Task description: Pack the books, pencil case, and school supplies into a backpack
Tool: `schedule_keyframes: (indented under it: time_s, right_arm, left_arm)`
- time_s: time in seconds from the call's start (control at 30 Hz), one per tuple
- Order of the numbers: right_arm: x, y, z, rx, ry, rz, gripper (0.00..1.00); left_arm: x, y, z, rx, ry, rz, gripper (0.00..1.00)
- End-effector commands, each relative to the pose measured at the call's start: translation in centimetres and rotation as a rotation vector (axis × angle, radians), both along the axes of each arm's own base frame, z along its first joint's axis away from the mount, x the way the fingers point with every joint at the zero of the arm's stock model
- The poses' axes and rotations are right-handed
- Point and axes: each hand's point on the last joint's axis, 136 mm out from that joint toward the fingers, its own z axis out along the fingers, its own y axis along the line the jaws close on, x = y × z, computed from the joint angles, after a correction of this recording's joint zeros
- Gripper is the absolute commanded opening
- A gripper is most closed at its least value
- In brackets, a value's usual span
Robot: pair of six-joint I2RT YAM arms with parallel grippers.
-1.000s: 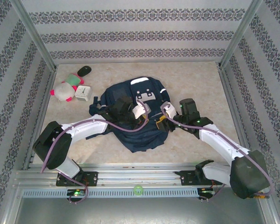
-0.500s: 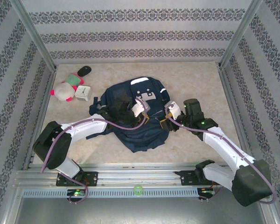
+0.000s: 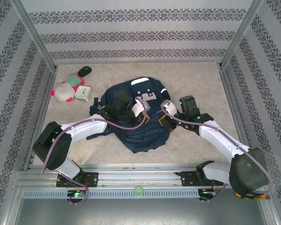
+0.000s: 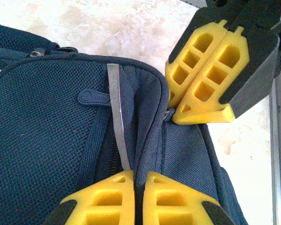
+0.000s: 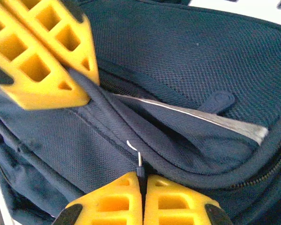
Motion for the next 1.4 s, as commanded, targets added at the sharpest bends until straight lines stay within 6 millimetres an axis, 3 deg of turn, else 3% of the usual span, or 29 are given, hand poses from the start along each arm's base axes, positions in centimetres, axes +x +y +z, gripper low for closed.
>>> schedule_keyframes:
  time_s: [0.0,0.17,0.27,0.67,0.8,0.87,0.93,0.97,1.03,1.13,1.17,1.23,1.27,1.33,1.37]
  right_arm:
    - [1.2,-1.2,1.5,-0.015,-0.053,-0.033,0.0]
    - [3.3,-5.7,0.2,-0.175,-0.089,-0.187,0.0]
    - [5.0,-7.2,0.5,-0.17,-0.111,-0.255,0.0]
    - [11.8,-6.0,1.0,-0.071,-0.167,-0.313,0.0]
    - [13.6,-6.4,0.5,-0.084,-0.176,-0.346,0.0]
    - [14.3,-7.2,0.2,-0.118,-0.188,-0.38,0.0]
    - [14.9,-8.1,0.3,-0.13,-0.203,-0.411,0.0]
    - [15.2,-8.7,0.3,-0.131,-0.207,-0.431,0.0]
    - [15.6,-10.2,0.8,-0.124,-0.214,-0.47,0.0]
    - [15.6,-13.3,1.8,-0.096,-0.228,-0.553,0.0]
    - [15.4,-14.1,2.1,-0.084,-0.228,-0.574,0.03]
    - [14.5,-14.8,2.4,-0.075,-0.234,-0.574,0.34]
    - [14.0,-15.1,2.4,-0.08,-0.237,-0.578,0.44]
    - [13.2,-15.8,2.0,-0.088,-0.24,-0.599,0.58]
    - [12.8,-16.3,1.7,-0.087,-0.238,-0.618,0.9]
  left_arm:
    - [0.7,0.2,3.4,-0.065,-0.118,-0.017,0.0]
    - [0.7,1.8,2.7,-0.021,-0.132,-0.022,0.0]
    - [-0.2,2.1,2.4,0.0,-0.142,-0.068,0.0]
    - [-7.8,1.0,3.8,-0.171,-0.223,-0.505,0.0]
    - [-7.2,1.4,2.0,-0.077,-0.23,-0.5,0.0]
    - [-5.6,1.9,0.7,-0.001,-0.277,-0.428,0.0]
    - [-2.7,2.3,0.1,0.053,-0.326,-0.293,0.12]
    - [-0.9,2.5,0.4,0.061,-0.354,-0.208,0.27]
    - [1.6,3.0,2.0,0.033,-0.365,-0.066,0.54]
    - [4.7,5.2,4.5,-0.021,-0.354,0.171,0.73]
    - [5.7,6.5,5.1,-0.031,-0.355,0.264,0.77]
    - [6.8,9.4,5.8,-0.054,-0.366,0.425,0.87]
    - [7.3,11.3,6.2,-0.067,-0.379,0.532,0.99]
    - [8.0,15.3,6.8,-0.075,-0.398,0.741,0.99]
    - [8.1,17.6,6.7,-0.059,-0.407,0.849,0.99]
